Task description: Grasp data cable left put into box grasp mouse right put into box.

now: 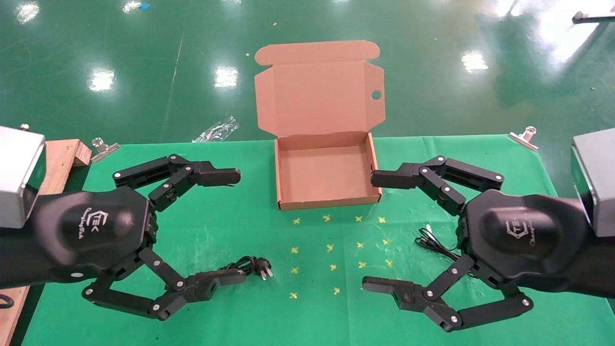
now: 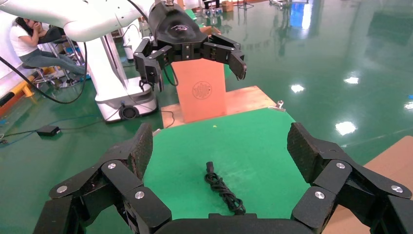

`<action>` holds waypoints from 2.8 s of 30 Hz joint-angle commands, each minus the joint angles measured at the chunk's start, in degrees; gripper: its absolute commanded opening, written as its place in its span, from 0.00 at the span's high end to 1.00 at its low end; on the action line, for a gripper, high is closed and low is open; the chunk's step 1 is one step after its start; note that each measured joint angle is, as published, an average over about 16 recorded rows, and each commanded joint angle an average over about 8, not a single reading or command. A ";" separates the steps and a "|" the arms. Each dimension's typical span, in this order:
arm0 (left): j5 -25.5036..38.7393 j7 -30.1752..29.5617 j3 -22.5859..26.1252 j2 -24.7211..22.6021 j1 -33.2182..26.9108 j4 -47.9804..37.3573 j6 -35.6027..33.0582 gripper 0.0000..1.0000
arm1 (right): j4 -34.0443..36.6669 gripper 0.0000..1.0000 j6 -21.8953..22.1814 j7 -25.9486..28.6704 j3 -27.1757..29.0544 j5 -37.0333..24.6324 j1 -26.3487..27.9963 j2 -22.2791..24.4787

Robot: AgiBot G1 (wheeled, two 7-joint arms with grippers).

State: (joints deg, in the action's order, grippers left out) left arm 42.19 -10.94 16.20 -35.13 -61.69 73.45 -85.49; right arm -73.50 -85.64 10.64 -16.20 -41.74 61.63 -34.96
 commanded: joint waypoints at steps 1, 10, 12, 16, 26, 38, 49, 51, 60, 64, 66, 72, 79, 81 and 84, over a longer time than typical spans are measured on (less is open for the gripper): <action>0.00 0.00 0.00 0.00 0.00 0.00 0.00 0.00 | 0.00 0.00 0.00 0.00 0.00 0.00 0.00 0.00; 0.00 0.00 0.00 0.00 0.00 0.00 0.00 0.00 | 0.00 0.00 0.00 0.00 0.00 0.00 0.00 0.00; 0.00 0.00 0.00 0.00 0.00 0.00 0.00 0.00 | 0.00 0.00 0.00 0.00 0.00 0.00 0.00 0.00; 0.00 0.00 0.00 0.00 0.00 0.00 0.00 0.00 | 0.00 0.00 0.00 0.00 0.00 0.00 0.00 0.00; 0.00 0.00 0.00 0.00 0.00 0.00 0.00 0.00 | 0.00 0.00 0.00 0.00 0.00 0.00 0.00 0.00; 0.00 0.00 0.00 0.00 0.00 0.00 0.00 0.00 | 0.00 0.00 0.00 0.00 0.00 0.00 0.00 0.00; -0.02 0.02 -0.01 0.01 0.02 0.01 -0.03 0.00 | 0.01 0.00 -0.01 0.01 -0.03 -0.09 -0.04 0.07; 0.53 0.23 0.11 0.16 -0.03 0.20 -0.04 0.00 | 0.08 0.00 0.03 0.06 -0.12 -0.43 -0.13 0.29; 21.94 -0.80 7.61 0.48 -4.06 3.13 2.31 0.00 | -1.90 0.00 0.23 2.54 -3.79 -12.58 1.88 5.18; 35.16 -4.57 12.53 -1.72 -6.48 3.15 5.16 0.00 | -1.59 0.00 0.40 3.46 -5.31 -16.55 3.10 5.33; 40.93 -7.09 14.75 -3.29 -7.25 3.03 6.50 0.00 | -1.08 0.00 0.50 3.45 -5.75 -17.46 3.12 5.09; 53.95 -15.37 19.77 -8.25 -8.19 2.81 9.96 0.00 | -0.05 0.00 1.13 2.52 -6.19 -17.45 1.58 4.03; 60.69 -19.92 22.52 -11.46 -8.19 2.72 11.27 0.00 | 0.08 0.00 2.07 2.15 -5.99 -16.87 -0.47 4.39; 62.04 -20.71 23.10 -12.01 -7.98 2.71 11.48 0.00 | 0.05 0.00 2.28 2.17 -5.95 -16.77 -0.94 4.57; 63.83 -21.88 23.65 -12.66 -7.53 2.78 12.29 0.00 | -0.31 0.00 2.59 2.32 -6.01 -16.87 -1.50 4.78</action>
State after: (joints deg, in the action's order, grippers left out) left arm 105.87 -32.77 39.64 -47.71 -69.23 76.24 -72.95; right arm -74.07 -82.99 13.11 -22.26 -58.73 60.16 -30.16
